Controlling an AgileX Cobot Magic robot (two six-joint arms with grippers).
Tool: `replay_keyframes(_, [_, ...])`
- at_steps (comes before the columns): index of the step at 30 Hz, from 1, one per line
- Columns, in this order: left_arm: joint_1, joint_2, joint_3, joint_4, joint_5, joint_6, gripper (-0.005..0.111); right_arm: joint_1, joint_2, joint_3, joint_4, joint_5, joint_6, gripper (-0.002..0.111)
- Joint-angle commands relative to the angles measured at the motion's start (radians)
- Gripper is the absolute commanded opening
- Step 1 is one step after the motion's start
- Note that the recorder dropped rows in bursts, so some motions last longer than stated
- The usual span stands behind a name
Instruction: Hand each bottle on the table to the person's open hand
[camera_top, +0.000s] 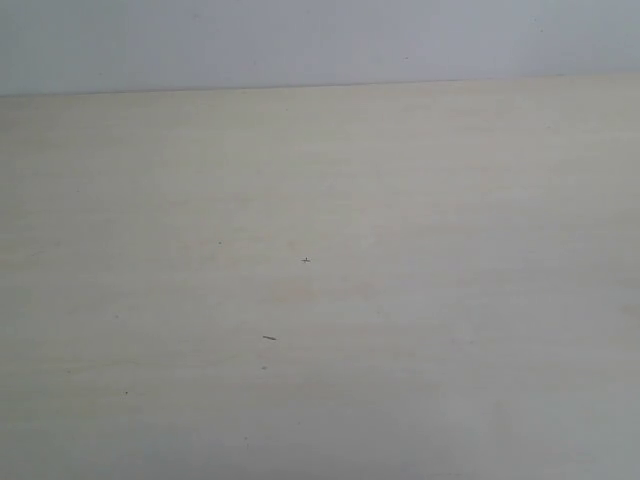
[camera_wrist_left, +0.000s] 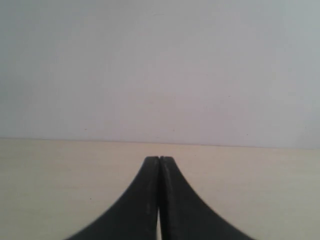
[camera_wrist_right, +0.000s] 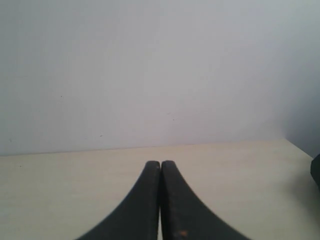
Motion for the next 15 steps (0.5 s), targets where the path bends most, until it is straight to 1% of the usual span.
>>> replay_keyframes(1, [0.003,-0.006,0.003,-0.004,-0.002,-0.003,0.000,-0.005,-0.002,0.005,-0.008,-0.010,0.000,0.000])
replay_keyframes(15, [0.003,-0.006,0.003,-0.004,-0.002,-0.003,0.000,-0.005,-0.002,0.005,-0.006,-0.010,0.000,0.000])
